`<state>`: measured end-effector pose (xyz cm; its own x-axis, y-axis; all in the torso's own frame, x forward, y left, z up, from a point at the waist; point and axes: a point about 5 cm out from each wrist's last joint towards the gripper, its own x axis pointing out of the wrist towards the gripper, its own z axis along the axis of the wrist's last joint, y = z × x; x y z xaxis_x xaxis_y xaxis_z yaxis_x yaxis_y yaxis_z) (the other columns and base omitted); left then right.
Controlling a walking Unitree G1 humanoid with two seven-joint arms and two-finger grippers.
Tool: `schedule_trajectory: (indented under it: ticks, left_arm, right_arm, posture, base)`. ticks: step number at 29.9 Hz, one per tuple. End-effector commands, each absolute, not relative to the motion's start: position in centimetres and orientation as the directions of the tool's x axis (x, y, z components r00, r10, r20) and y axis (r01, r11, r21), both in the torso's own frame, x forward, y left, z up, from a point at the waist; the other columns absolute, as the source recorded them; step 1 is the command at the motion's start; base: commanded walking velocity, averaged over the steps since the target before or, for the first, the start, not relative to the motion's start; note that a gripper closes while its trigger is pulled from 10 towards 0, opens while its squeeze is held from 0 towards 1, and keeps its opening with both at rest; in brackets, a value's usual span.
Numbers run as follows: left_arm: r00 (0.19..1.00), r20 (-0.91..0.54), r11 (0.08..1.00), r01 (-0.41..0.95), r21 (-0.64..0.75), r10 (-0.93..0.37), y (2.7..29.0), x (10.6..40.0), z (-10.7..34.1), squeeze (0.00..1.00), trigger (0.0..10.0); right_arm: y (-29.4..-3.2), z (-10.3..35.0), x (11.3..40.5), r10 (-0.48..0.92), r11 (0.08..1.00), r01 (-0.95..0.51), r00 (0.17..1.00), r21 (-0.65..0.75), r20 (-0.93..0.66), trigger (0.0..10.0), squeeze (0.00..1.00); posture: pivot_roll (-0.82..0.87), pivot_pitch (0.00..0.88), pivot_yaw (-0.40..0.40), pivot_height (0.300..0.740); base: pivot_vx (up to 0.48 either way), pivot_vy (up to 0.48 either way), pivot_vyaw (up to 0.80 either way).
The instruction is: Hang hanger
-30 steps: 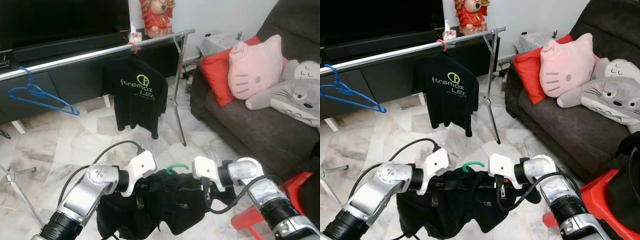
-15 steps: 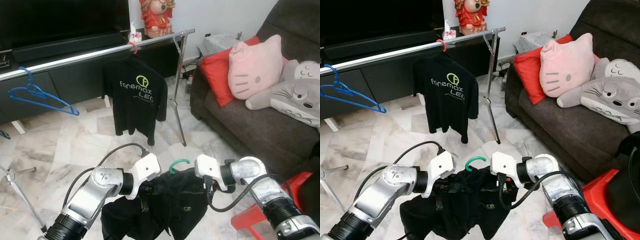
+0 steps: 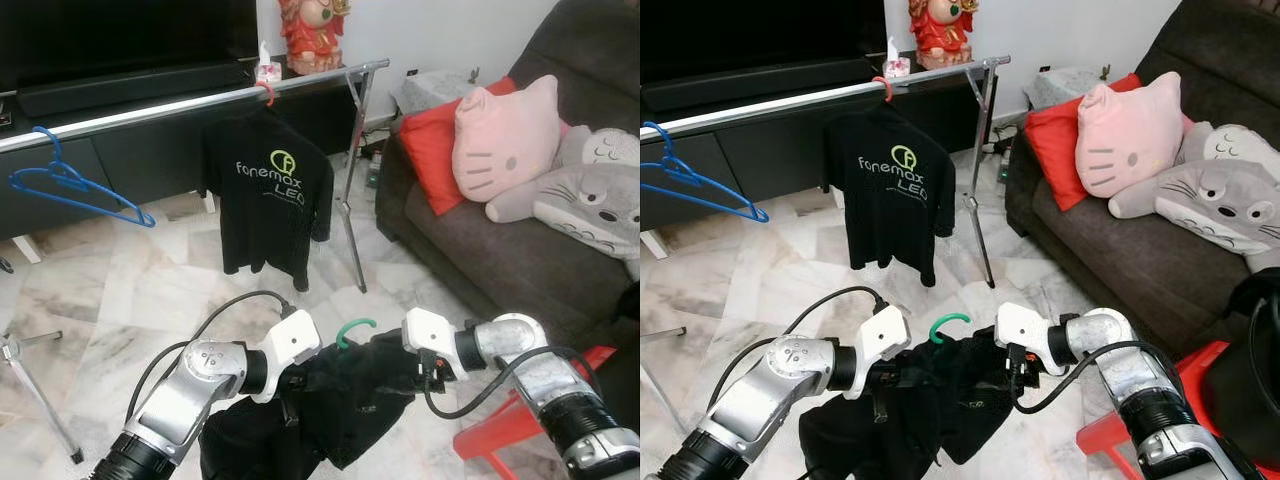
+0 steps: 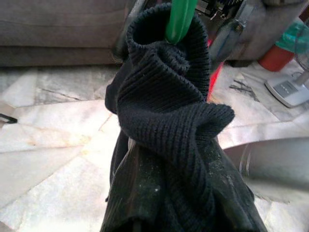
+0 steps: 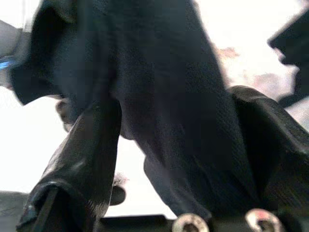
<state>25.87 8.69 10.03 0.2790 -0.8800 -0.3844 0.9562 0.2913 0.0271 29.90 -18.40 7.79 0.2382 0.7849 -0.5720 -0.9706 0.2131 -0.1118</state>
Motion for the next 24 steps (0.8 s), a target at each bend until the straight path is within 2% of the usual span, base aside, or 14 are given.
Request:
schedule_trajectory:
  ticks: [1,3,5,6,7,10,11,12,13,15,17,18,21,24]
  left_arm:
    - [0.33,-0.367,0.333,0.941,0.057,-0.87,9.1,26.2,10.2,0.0,0.0]
    - [0.333,-0.368,0.337,0.94,0.055,-0.868,9.1,26.1,10.1,0.0,0.0]
    - [0.361,-0.37,0.365,0.929,0.063,-0.856,9.3,26.0,9.8,0.0,0.0]
    - [0.396,-0.378,0.399,0.914,0.076,-0.837,9.7,25.8,9.4,0.0,0.0]
    - [0.396,-0.378,0.399,0.914,0.076,-0.837,9.7,25.8,9.4,0.0,0.0]
    - [0.486,-0.419,0.482,0.867,0.125,-0.767,10.8,26.0,8.3,0.0,0.0]
    - [0.562,-0.448,0.562,0.814,0.15,-0.695,11.5,26.3,7.6,0.0,3.4]
    - [0.586,-0.445,0.583,0.796,0.162,-0.677,11.8,26.4,7.4,0.0,9.8]
    - [0.586,-0.445,0.583,0.796,0.162,-0.677,11.8,26.4,7.4,0.0,9.8]
    - [0.636,-0.438,0.634,0.754,0.174,-0.636,12.3,26.2,7.2,0.0,10.0]
    - [0.661,-0.428,0.652,0.733,0.194,-0.616,12.4,26.2,7.2,0.0,10.0]
    - [0.702,-0.41,0.698,0.691,0.191,-0.583,12.6,26.4,7.2,0.0,10.0]
    - [0.787,-0.35,0.777,0.594,0.209,-0.508,13.0,26.9,7.7,0.0,10.0]
    - [0.854,-0.311,0.84,0.493,0.227,-0.418,13.7,27.2,7.9,0.0,10.0]
  right_arm:
    - [-19.8,7.9,30.1,0.76,0.288,-0.949,0.309,-0.13,-0.572,10.0,1.0]
    - [-20.0,7.8,30.0,0.759,0.3,-0.945,0.318,-0.129,-0.569,10.0,1.0]
    - [-20.2,7.8,30.3,0.748,0.351,-0.923,0.377,-0.156,-0.546,10.0,0.18]
    - [-20.3,8.1,30.7,0.742,0.421,-0.891,0.446,-0.17,-0.501,10.0,0.0]
    - [-20.3,8.1,30.7,0.742,0.421,-0.891,0.446,-0.17,-0.501,10.0,0.0]
    - [-20.7,8.6,31.6,0.703,0.576,-0.801,0.588,-0.164,-0.4,10.0,0.0]
    - [-21.1,8.7,32.0,0.654,0.668,-0.728,0.674,-0.155,-0.344,10.0,0.0]
    - [-21.4,8.5,32.2,0.61,0.722,-0.676,0.723,-0.149,-0.325,10.0,0.0]
    - [-21.4,8.5,32.2,0.61,0.722,-0.676,0.723,-0.149,-0.325,10.0,0.0]
    - [-22.6,7.4,32.3,0.443,0.858,-0.498,0.84,-0.124,-0.312,10.0,0.0]
    - [-23.6,6.6,32.1,0.333,0.916,-0.386,0.884,-0.111,-0.327,10.0,0.0]
    - [-24.6,5.4,31.5,0.226,0.958,-0.273,0.905,-0.084,-0.361,10.0,0.0]
    - [-26.6,2.6,29.3,0.014,0.994,-0.061,0.885,-0.086,-0.466,10.0,0.0]
    - [-27.4,-0.1,26.6,-0.099,0.994,0.061,0.823,-0.085,-0.56,10.0,0.0]
  posture:
    - [-0.02,0.0,-0.086,0.716]
    - [-0.01,0.0,-0.089,0.716]
    - [-0.02,0.0,-0.087,0.716]
    - [-0.01,0.0,-0.087,0.716]
    - [-0.01,0.0,-0.087,0.716]
    - [0.0,0.0,-0.081,0.716]
    - [0.02,0.0,-0.07,0.716]
    - [0.02,0.0,-0.064,0.716]
    - [0.02,0.0,-0.064,0.716]
    - [0.03,0.0,-0.047,0.716]
    - [0.03,0.0,-0.044,0.716]
    - [0.03,0.0,-0.032,0.716]
    - [0.04,0.0,-0.017,0.716]
    - [0.05,0.0,-0.003,0.716]
  base:
    - [0.0,0.0,0.0]
    - [0.0,0.0,0.0]
    - [0.0,0.0,0.0]
    - [0.0,0.0,0.0]
    - [0.0,0.0,0.0]
    - [0.0,0.0,0.0]
    - [0.0,0.0,0.0]
    - [0.0,0.0,0.0]
    - [0.0,0.0,0.0]
    - [0.0,0.0,0.0]
    - [0.0,0.0,0.0]
    - [0.0,0.0,0.0]
    - [0.0,0.0,0.0]
    - [0.0,0.0,0.0]
